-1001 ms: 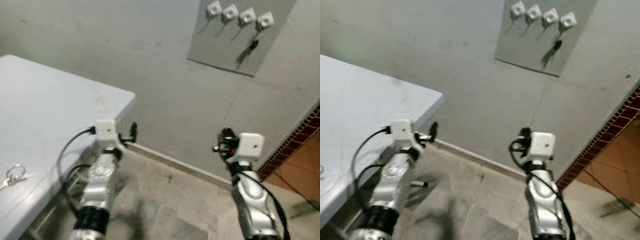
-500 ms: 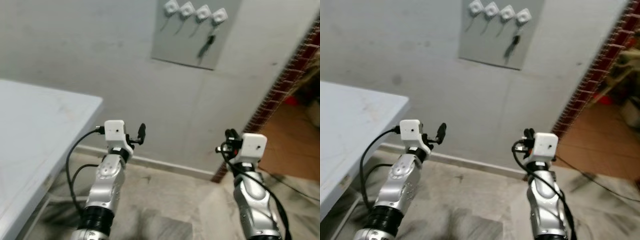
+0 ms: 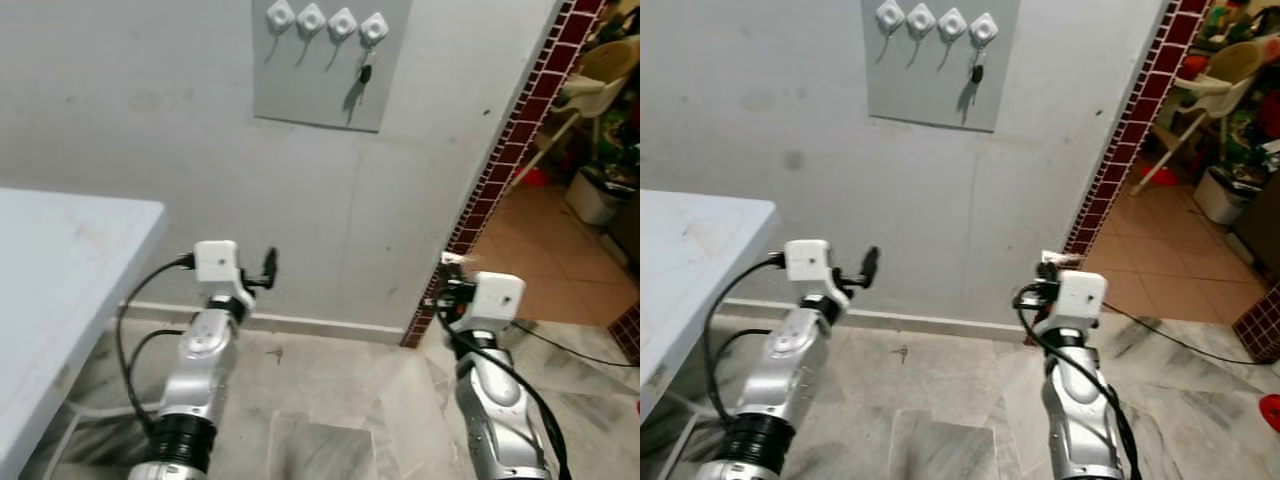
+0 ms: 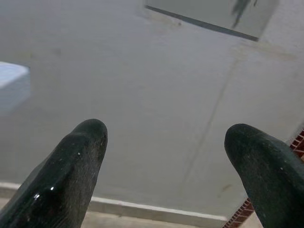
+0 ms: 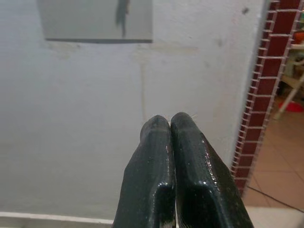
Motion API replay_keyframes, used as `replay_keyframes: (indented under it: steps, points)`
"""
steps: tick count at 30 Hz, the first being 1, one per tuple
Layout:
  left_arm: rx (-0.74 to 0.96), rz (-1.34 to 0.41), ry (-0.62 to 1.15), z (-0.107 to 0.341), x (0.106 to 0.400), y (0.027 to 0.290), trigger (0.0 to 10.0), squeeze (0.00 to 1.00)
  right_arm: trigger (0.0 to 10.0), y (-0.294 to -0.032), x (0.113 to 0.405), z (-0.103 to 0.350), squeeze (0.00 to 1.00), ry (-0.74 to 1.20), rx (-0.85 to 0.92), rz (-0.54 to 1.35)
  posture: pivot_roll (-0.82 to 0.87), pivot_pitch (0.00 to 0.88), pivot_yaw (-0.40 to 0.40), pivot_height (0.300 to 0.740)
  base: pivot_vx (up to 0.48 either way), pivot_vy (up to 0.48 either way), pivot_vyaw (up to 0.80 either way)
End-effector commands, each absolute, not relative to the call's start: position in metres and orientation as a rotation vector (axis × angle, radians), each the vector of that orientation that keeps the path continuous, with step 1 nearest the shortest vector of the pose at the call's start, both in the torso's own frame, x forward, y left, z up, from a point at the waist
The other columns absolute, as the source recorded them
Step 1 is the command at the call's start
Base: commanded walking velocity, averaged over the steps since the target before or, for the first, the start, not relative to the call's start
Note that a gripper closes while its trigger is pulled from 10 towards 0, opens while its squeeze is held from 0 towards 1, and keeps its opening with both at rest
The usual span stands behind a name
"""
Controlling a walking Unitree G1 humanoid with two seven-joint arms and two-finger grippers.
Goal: Hang keys on a hook
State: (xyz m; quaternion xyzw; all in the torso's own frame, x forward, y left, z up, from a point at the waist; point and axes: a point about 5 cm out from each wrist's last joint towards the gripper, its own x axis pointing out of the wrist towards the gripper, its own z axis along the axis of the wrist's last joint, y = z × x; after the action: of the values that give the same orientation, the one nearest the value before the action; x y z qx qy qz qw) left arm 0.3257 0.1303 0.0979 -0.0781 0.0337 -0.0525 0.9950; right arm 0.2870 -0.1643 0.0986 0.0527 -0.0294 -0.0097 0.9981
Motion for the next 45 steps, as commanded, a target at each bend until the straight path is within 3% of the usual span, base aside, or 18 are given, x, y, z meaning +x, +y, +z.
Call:
replay_keyframes:
  steps: [1,27,45]
  points:
    - [-0.156,-0.132,0.064,0.1019,0.3257,0.1226,10.0,0.0,10.0,-0.1712,0.2872,0.1057,0.0,-0.076,0.107,-0.037,0.05,0.0,-0.063,0.74,0.0,0.0,0.0]
    - [-0.165,-0.143,0.067,0.1027,0.3222,0.1253,10.0,0.0,10.0,-0.1729,0.2822,0.1088,0.0,-0.095,0.066,-0.019,0.05,0.01,-0.064,0.74,0.0,0.0,0.0]
    - [-0.167,-0.142,0.062,0.106,0.3235,0.1251,10.0,0.0,10.0,-0.1721,0.2807,0.1091,0.0,-0.095,0.074,-0.021,0.04,0.021,-0.059,0.74,0.277,0.0,0.0]
